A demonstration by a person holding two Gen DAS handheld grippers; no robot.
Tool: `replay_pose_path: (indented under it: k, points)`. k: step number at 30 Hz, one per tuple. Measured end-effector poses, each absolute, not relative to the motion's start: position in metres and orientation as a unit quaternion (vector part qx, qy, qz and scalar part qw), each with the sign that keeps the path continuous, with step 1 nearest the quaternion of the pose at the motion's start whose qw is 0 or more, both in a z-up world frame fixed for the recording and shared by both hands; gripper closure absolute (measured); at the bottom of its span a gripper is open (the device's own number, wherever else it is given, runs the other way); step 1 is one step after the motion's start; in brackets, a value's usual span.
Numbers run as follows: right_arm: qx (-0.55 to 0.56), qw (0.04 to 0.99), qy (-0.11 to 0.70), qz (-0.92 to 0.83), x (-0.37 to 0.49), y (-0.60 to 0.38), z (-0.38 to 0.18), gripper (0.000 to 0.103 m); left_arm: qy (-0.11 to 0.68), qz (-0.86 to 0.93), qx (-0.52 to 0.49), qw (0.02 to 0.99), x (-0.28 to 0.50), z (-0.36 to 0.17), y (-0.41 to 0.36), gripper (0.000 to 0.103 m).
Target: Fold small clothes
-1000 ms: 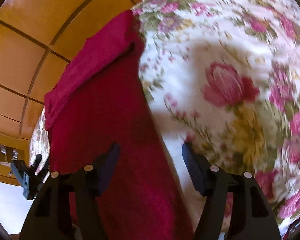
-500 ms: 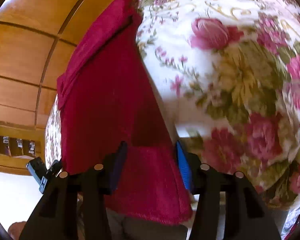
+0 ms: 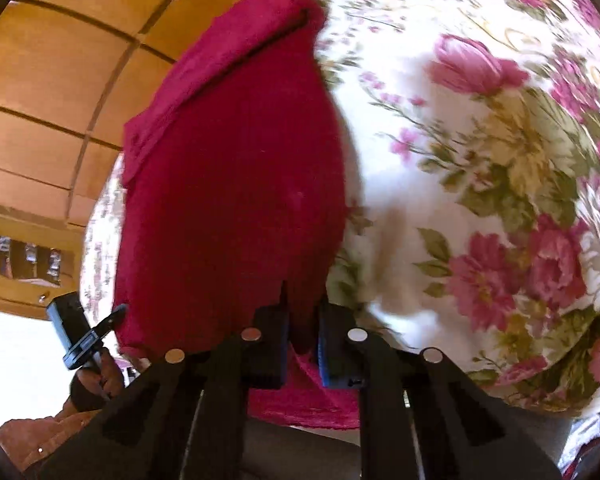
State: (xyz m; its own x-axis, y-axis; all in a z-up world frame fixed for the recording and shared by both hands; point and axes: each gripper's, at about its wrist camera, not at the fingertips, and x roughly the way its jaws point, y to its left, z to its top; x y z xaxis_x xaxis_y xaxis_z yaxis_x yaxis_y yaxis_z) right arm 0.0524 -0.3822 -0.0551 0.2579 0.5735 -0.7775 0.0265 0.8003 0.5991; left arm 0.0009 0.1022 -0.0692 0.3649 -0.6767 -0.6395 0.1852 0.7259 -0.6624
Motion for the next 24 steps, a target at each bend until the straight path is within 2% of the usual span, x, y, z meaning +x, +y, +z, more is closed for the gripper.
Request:
replay_pose_path:
  k: [7,12,18,24]
  points:
    - [0.274,0.784,0.475,0.291,0.047,-0.363,-0.001,0.094,0.43,-0.324,-0.241,0.808,-0.014,-0.017,0.11,0.092]
    - [0.273,0.795,0.399,0.367,0.026,-0.348,0.039,0.094,0.389,-0.352,-0.236,0.818,-0.033,0.015,0.118,0.098]
    - [0.278,0.795,0.374,0.39,-0.002,-0.341,0.054,0.094,0.383,-0.352,-0.255,0.815,-0.046,0.021,0.137,0.098]
    - [0.309,0.774,0.333,0.44,-0.037,-0.343,0.068,0.094,0.381,-0.398,-0.328,0.767,-0.062,0.03,0.159,0.098]
